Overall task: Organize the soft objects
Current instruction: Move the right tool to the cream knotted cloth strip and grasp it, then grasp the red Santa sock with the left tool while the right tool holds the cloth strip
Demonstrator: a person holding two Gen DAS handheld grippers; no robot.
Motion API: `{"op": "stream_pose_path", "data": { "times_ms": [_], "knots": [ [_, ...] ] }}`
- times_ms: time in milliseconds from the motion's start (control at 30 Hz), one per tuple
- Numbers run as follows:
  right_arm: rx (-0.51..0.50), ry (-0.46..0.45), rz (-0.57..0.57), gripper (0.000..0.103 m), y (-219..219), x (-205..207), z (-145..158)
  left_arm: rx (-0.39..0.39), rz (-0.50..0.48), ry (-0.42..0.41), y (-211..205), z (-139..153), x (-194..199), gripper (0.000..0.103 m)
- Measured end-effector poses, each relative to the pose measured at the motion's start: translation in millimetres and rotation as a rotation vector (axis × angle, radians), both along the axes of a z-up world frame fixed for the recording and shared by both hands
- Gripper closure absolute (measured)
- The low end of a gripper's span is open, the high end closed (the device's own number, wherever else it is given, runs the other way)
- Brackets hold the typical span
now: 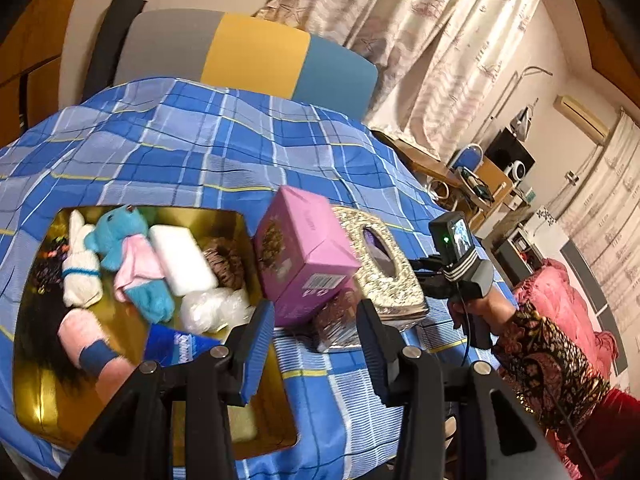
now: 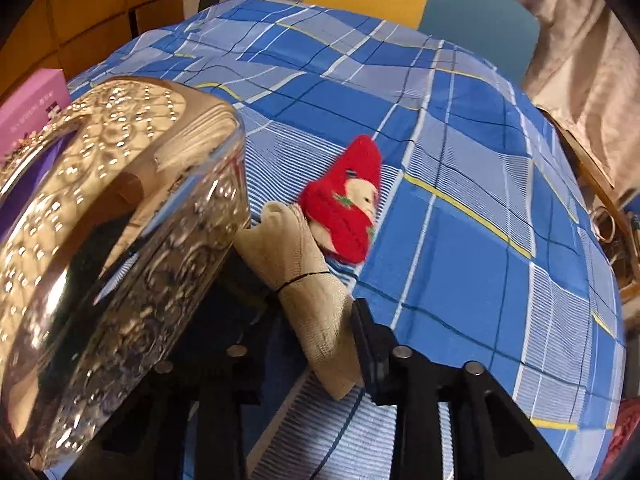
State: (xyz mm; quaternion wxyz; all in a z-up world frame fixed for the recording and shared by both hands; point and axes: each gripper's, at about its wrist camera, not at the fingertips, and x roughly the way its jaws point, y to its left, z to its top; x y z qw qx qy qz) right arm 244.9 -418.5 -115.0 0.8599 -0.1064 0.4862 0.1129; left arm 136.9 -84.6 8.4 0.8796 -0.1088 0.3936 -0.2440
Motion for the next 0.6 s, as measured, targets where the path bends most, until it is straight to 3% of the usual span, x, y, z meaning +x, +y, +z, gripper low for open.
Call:
{"op": "stream_pose_path", "data": {
  "times_ms": [67,200,333,467,600],
  "knots": [
    [0.065,-0.012,-0.032,0.082,-13,-11,9,0.000,-0.029,-0.008,-11,7,6,0.060],
    [0.187,-0.006,-0.126,0.083,-48,-36,18,0.034,-0.104,-0.060,-43,33,24,0.060],
    [0.268,0.040,-0.209,0.083,-80,-53,8,0.080,-0.174,-0.056,-86,49,50,0.050],
    [0.357,0.034,-0.257,0.083,-101,-59,-3,0.066,-0.253,0.083,-134,43,96,0.050],
    [0.388,0.047,-0.312,0.081,-109,-55,-6,0.131,-0.234,0.208,-179,29,140,0.050]
  ]
}}
